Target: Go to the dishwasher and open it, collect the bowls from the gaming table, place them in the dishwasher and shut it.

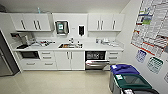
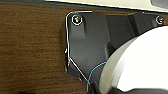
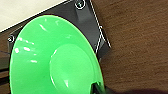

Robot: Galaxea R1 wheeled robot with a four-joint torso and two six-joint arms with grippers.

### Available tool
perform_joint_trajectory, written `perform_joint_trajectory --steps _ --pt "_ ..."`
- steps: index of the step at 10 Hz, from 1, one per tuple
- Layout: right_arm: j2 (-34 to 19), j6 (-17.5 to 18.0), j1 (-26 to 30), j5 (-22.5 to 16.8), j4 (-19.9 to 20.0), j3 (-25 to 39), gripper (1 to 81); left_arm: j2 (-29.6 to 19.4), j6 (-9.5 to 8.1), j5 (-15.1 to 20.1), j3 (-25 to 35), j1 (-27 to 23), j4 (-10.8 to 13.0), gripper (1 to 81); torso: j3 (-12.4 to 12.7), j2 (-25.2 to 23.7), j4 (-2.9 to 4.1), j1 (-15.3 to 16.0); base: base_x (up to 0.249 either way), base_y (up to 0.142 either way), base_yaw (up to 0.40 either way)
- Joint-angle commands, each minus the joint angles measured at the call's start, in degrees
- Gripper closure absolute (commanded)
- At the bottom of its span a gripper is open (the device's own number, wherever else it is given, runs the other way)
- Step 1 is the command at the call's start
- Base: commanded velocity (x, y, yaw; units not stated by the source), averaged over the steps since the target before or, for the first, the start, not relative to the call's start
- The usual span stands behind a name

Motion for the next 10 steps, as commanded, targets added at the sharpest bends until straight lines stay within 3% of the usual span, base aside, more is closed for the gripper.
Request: perform_joint_trajectory --steps 1,10 --pt "-1.6 -0.1 1.6 -3.5 -0.5 0.1 81.1 -0.9 0.4 2.6 -0.1 -1.8 1.0 81.1 0.0 0.0 0.0 0.0 0.147 0.0 0.0" --pt "-1.5 -0.2 1.5 -3.5 -0.5 0.1 81.1 -0.8 0.4 2.7 -0.1 -1.7 1.3 81.1 0.0 0.0 0.0 0.0 0.134 0.0 0.0"
